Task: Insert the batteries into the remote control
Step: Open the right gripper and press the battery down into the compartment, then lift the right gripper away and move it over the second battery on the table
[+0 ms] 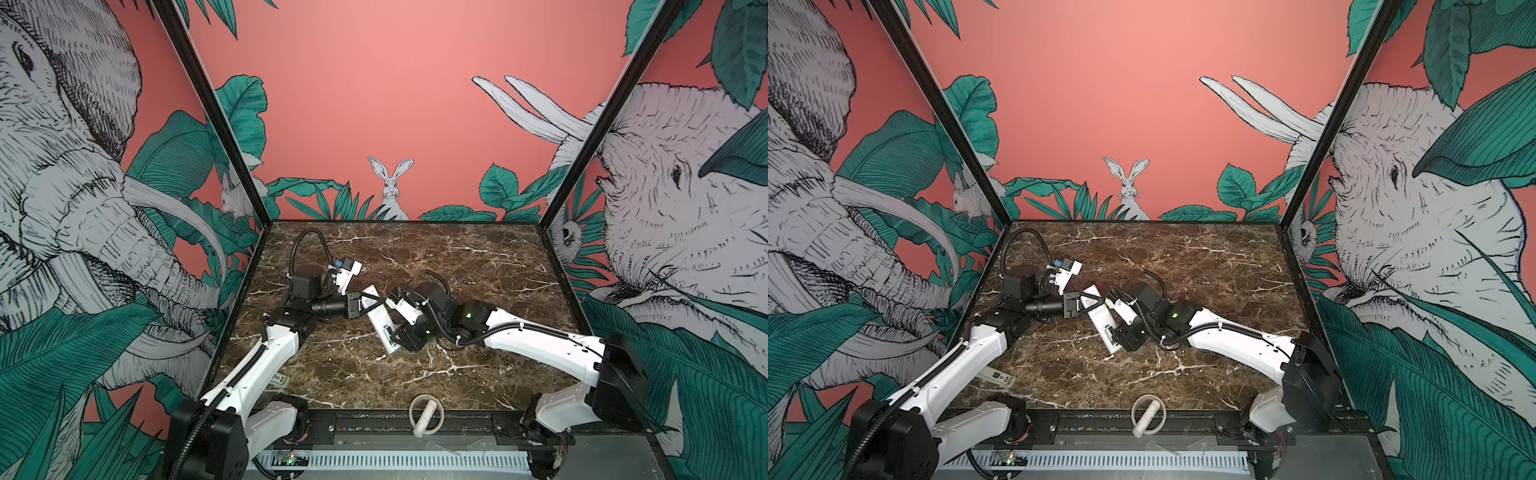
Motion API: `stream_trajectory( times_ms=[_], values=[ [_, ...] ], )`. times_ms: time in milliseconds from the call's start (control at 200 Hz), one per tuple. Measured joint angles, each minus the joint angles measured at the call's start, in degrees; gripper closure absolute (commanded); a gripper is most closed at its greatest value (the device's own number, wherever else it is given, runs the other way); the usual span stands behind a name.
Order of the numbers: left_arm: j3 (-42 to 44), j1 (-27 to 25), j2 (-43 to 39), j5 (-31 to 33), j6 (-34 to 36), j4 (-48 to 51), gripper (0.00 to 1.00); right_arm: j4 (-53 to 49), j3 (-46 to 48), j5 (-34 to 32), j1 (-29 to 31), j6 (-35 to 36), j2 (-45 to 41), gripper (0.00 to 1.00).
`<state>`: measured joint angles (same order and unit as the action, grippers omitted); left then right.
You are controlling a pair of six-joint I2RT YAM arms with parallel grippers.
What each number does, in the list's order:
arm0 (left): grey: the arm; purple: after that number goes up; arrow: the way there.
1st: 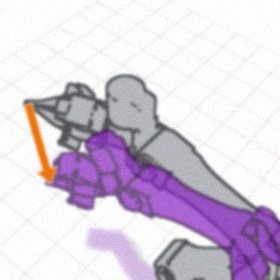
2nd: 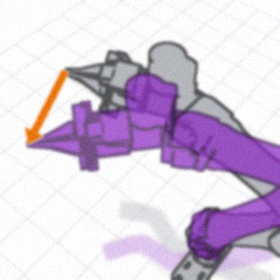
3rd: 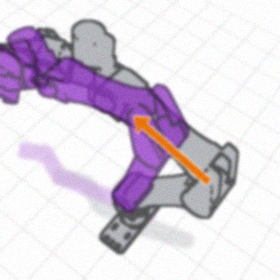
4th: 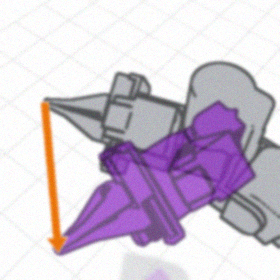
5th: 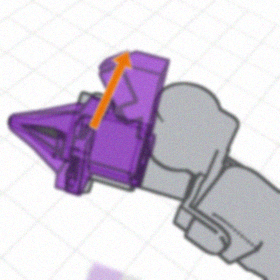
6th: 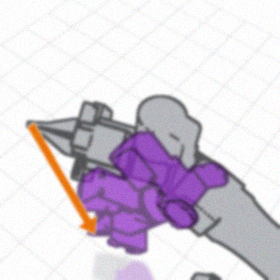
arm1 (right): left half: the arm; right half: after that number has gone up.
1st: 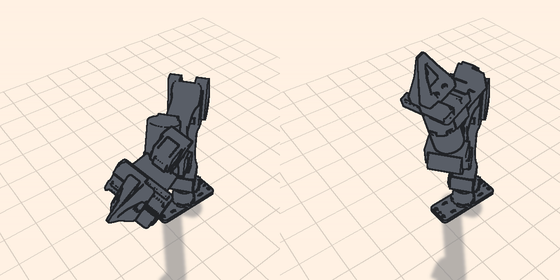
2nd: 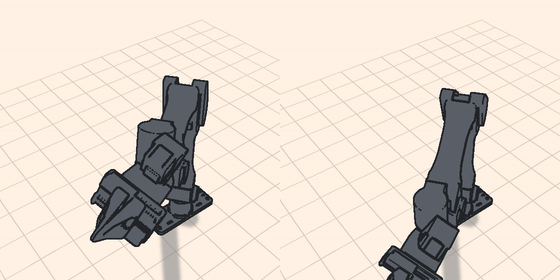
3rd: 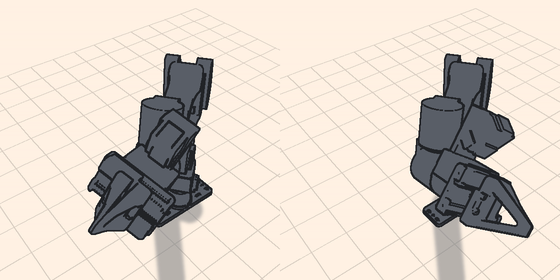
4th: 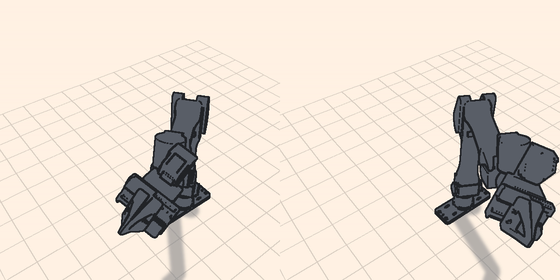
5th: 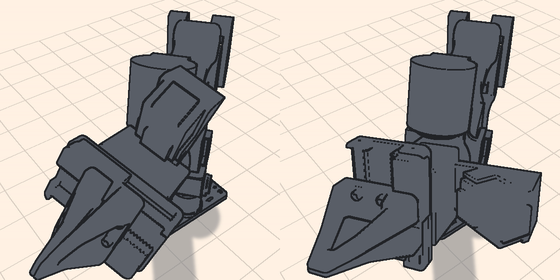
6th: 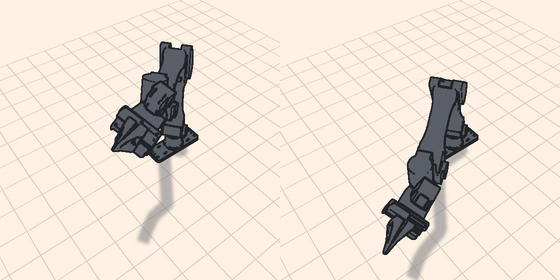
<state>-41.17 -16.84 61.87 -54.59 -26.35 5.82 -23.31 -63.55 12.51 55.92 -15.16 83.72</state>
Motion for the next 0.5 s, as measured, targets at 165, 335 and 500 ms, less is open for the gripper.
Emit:
stream_trajectory(
  times_ms=[165, 335, 500],
  values=[
    [-4.50, 0.00, -0.33, 7.98, 6.73, 11.06, 1.00, -0.55, 0.00, -0.26, -4.13, -1.05, -1.22, 0.18],
    [-5.68, 0.02, -1.38, 12.52, 11.39, 19.63, 1.00, -4.42, -1.55, -1.60, -11.98, -1.86, -1.18, 0.12],
    [-5.64, 0.00, -5.29, 15.04, 13.35, 23.96, 1.00, -8.70, -5.95, -3.80, -22.29, -5.07, 3.41, 0.08]
  ],
)
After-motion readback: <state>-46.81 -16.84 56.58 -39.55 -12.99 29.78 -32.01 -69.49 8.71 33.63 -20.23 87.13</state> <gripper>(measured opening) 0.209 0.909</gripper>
